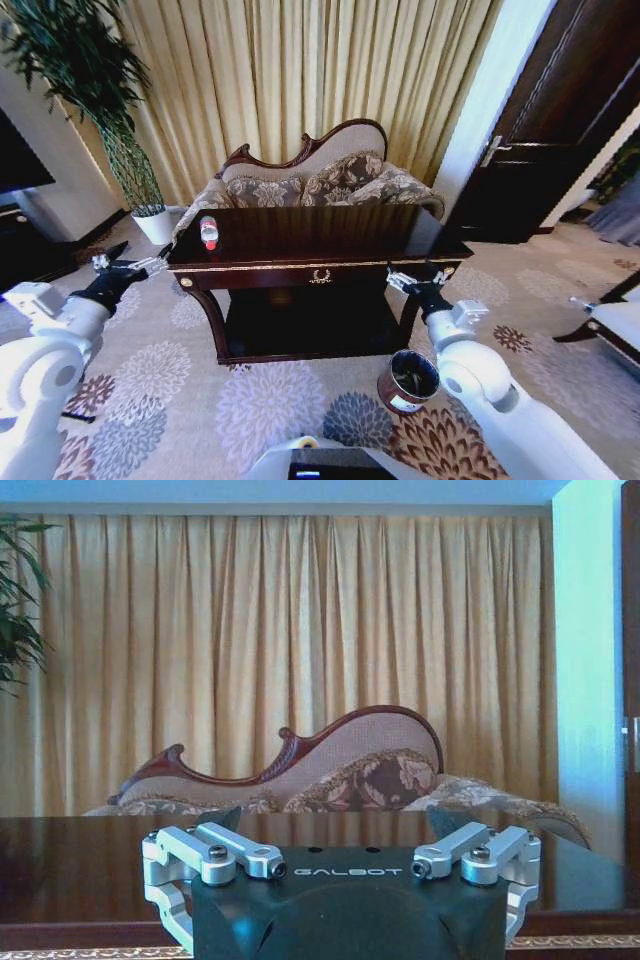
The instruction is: Move to the front of the table and place the trash on the table into the trash bin.
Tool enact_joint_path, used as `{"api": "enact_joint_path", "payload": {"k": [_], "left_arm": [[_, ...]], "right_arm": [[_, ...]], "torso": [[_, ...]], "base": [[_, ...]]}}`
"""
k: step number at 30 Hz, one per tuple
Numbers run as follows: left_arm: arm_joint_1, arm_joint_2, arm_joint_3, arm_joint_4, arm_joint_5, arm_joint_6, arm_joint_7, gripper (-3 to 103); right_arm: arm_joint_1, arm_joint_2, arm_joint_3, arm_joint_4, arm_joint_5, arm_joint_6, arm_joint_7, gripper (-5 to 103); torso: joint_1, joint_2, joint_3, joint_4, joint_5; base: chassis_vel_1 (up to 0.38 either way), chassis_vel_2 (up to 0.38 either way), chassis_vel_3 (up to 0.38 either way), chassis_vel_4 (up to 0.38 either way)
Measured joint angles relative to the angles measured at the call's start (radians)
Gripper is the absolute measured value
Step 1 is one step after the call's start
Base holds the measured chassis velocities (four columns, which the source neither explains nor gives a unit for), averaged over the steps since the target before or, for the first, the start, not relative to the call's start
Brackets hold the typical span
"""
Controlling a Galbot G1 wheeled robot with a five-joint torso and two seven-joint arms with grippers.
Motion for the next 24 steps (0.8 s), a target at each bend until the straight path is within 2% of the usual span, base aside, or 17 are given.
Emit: {"api": "enact_joint_path", "payload": {"k": [14,24], "left_arm": [[0.002,0.003,-0.010,0.001,0.010,0.001,-0.001,100],[0.006,-0.009,-0.010,-0.005,0.018,0.001,0.000,100]], "right_arm": [[0.004,0.007,-0.022,-0.013,-0.005,0.005,-0.033,100],[0.010,0.002,-0.037,-0.008,-0.005,0.005,-0.039,100]], "torso": [[0.000,0.000,0.000,0.0000,-0.0001],[0.000,0.000,0.000,0.0000,0.0000]], "base": [[-0.037,0.042,0.039,-0.035],[-0.222,0.247,0.233,-0.257]]}}
